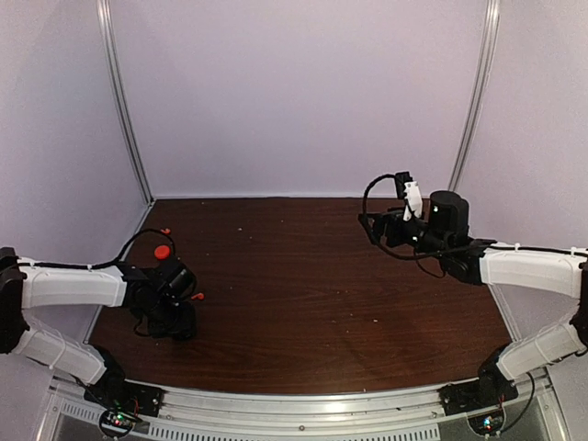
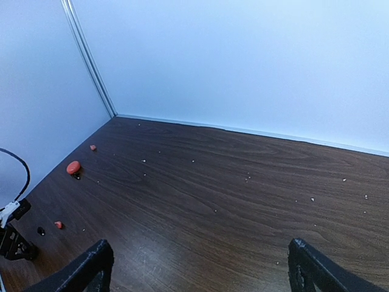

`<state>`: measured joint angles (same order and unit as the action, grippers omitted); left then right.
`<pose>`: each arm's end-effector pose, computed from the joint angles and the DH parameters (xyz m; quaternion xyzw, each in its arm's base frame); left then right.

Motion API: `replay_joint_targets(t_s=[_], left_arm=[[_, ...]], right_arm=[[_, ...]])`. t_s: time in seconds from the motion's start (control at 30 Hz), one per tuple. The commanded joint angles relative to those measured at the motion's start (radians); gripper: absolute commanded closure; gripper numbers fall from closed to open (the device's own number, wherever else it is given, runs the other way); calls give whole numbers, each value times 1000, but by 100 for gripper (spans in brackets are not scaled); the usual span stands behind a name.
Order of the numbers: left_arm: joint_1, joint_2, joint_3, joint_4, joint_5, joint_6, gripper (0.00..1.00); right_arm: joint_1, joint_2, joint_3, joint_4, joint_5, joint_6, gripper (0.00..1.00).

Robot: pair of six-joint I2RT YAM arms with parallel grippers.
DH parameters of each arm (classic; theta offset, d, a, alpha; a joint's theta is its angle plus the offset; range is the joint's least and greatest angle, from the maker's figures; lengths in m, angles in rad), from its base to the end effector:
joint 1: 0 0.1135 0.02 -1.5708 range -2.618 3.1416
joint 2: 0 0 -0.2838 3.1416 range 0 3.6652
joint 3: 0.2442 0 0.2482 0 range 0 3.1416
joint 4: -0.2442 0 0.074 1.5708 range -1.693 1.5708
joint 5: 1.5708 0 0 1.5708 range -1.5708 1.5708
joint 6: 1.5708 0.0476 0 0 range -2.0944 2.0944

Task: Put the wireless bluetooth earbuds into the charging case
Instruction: Pick up the charging case from the corner of the board, then pass from the left arm to the right

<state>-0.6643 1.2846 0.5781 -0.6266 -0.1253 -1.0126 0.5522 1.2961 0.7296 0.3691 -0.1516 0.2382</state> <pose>0.1537 -0.1128 0.1572 -0.1790 0.9747 -0.0464 0.1253 0.2492 0.1620 0.2843 -0.1680 0.7541 0.2974 0.5609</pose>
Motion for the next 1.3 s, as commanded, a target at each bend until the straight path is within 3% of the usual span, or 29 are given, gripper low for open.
replay_joint_targets(t_s=[0.0,0.27,0.47,0.87,1.27], left_arm=[[-9,47,-10,37,-10,38,38],[-72,87,70,65,3,158,46],[-202,194,219,105,-42,310,47],[-413,347,410,423,-19,784,48],[-505,337,422,549,31,1122,52]], right_arm=[[-13,-8,48,-21,-100,8,0],[-18,36,117,-141,-59,103,0],[-26,100,141,-220,-266,128,0],[-19,212,-9,-88,-667,331,2],[55,282,-35,-7,-772,429,18]])
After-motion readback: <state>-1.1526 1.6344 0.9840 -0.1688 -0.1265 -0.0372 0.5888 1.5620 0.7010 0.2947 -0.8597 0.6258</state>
